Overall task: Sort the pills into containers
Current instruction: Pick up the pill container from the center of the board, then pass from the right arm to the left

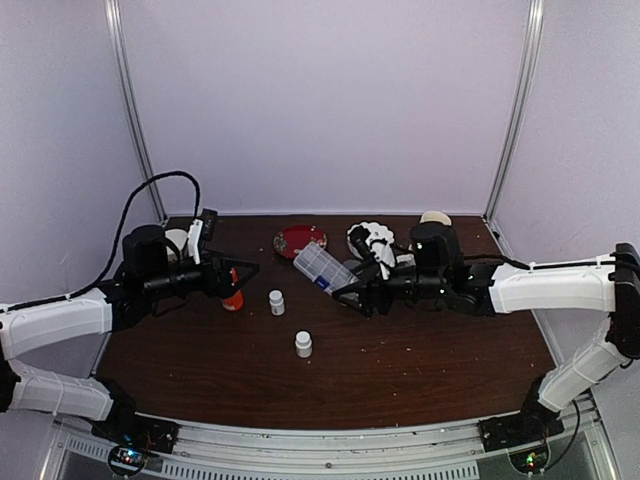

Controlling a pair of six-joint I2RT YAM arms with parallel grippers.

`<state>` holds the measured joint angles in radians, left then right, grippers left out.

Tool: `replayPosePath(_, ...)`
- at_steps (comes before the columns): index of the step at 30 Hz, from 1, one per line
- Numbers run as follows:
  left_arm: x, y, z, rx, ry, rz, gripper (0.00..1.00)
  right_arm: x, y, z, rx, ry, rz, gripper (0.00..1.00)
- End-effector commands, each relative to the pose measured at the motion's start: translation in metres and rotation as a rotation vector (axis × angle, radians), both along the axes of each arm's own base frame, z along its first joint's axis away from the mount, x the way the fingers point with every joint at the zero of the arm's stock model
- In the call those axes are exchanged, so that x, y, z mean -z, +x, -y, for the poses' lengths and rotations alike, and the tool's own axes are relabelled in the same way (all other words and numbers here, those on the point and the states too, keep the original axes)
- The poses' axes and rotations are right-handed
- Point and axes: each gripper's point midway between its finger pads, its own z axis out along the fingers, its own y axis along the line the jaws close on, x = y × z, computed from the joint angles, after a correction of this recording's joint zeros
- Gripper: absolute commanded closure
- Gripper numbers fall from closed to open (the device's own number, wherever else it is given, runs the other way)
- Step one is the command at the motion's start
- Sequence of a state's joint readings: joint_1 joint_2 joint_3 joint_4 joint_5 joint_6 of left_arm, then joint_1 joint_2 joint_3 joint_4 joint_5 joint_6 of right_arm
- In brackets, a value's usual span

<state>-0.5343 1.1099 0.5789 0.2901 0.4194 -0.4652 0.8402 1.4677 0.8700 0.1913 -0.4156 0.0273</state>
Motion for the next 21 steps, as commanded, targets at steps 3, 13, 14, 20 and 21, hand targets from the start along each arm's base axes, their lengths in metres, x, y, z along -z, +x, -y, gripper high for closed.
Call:
replayPosePath(3,-0.087,-0.031,0.013,0.185,-0.094,0.397,0.03,-0.082,-0.04,-0.012,-0.169,0.311,-0.091,0.32)
replayPosePath(13,-0.106,-0.075,0.025,0.446,0.104,1.014,0.02,-0.117,-0.083,-0.009,-0.394,0.277,-0.147,0.35)
replayPosePath(14,-0.104,-0.075,0.026,0.458,0.139,1.038,0.03,-0.117,-0.087,-0.009,-0.411,0.263,-0.155,0.35)
replayPosePath(20,-0.092,-0.096,0.033,0.67,0.223,1.212,0.02,-0.106,-0.101,-0.005,-0.48,0.187,-0.204,0.35)
replayPosePath(21,-0.094,-0.096,0.035,0.681,0.215,1.214,0.02,-0.103,-0.102,-0.006,-0.49,0.175,-0.214,0.35)
